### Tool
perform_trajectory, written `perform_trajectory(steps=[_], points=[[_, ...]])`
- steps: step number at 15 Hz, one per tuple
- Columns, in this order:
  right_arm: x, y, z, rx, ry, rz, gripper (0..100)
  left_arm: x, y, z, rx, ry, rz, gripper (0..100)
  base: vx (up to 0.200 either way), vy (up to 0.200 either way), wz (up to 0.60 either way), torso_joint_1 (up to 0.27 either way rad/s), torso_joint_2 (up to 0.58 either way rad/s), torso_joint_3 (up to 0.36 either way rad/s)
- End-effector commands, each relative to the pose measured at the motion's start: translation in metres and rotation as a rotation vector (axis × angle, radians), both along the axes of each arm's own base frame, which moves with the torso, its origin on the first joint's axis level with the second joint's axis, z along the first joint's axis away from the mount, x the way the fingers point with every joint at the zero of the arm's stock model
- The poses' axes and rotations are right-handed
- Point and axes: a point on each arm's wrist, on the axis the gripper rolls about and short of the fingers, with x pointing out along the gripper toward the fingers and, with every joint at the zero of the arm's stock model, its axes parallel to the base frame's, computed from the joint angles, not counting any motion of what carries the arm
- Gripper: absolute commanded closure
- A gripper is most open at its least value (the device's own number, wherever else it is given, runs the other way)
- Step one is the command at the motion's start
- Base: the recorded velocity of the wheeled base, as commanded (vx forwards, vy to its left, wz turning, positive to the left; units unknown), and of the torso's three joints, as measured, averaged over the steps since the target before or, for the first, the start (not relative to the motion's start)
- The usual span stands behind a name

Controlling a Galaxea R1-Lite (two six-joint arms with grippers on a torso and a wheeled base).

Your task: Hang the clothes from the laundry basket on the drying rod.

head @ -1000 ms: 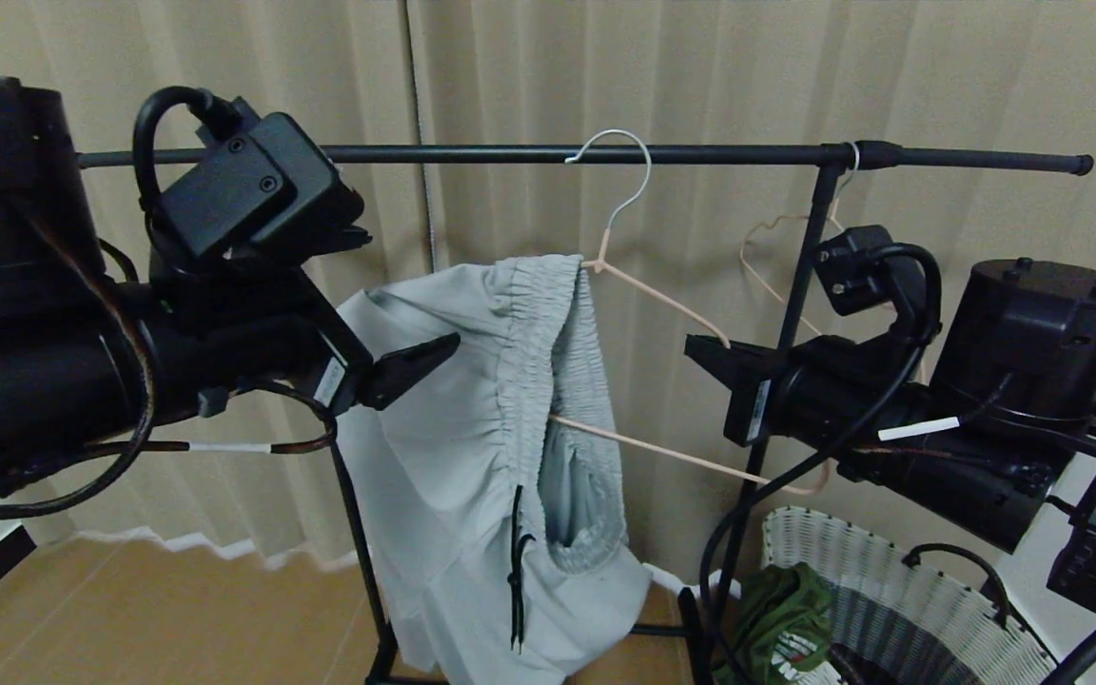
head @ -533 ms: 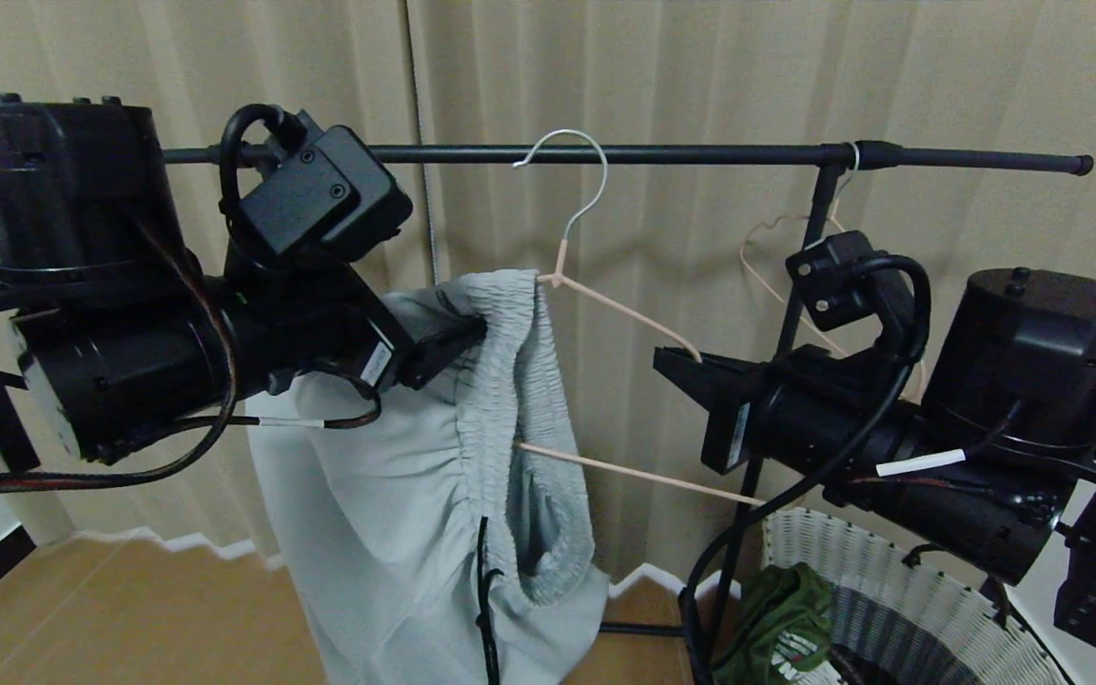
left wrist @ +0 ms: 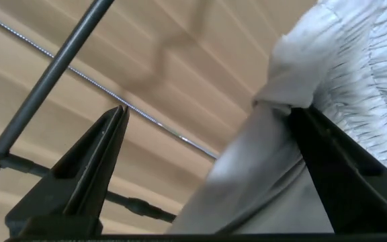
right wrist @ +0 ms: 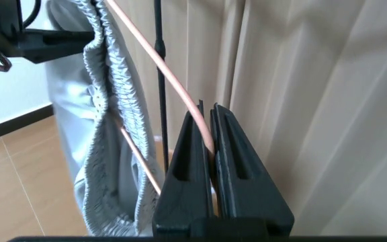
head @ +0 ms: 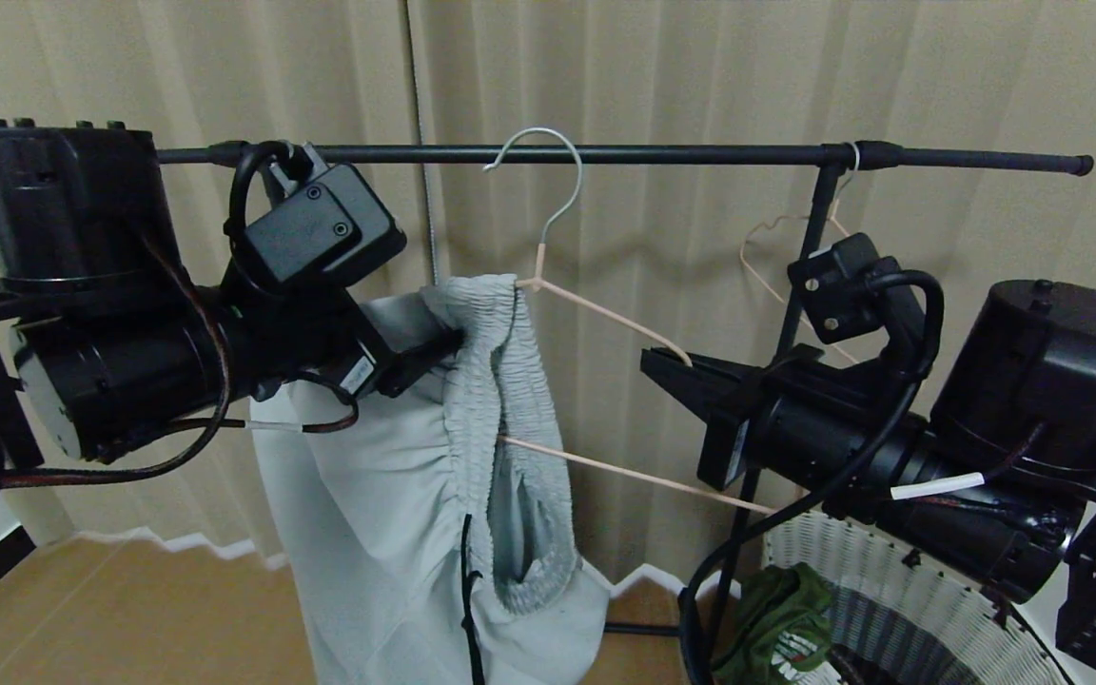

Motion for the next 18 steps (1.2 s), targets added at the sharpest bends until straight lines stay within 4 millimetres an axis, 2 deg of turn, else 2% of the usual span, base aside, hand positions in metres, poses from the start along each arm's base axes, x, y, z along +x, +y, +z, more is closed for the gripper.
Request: perform_trajectory(steps=[1,5,6,15,18], points=[[0.000,0.001,-0.001,-0.001,0.001,0.003,100,-0.002,0.000,-0.002,0.004,0.006,-0.003,0,0.000,0.000,0.00,0.000,0.00,0.000],[-0.001,0.000,-0.001,0.000,0.002,0.003,100,-0.004,0.001,-0.007,0.010,0.019,-0.003,0,0.000,0.000,0.00,0.000,0.00,0.000],[-0.001,0.000,-0.002,-0.003,0.006,0.003,100,-0.004,0.001,-0.007,0.010,0.019,-0.003,100,0.000,0.000,0.00,0.000,0.00,0.000],[-0.001,0.000,-0.001,0.002,0.000,0.003,100,-0.006,0.002,-0.015,0.017,0.034,-0.003,100,0.000,0.000,0.00,0.000,0.00,0.000],[-0.001,0.000,-0.003,-0.004,0.004,0.003,100,-0.005,0.002,-0.019,-0.011,-0.014,0.002,100,0.000,0.000,0.00,0.000,0.00,0.000]])
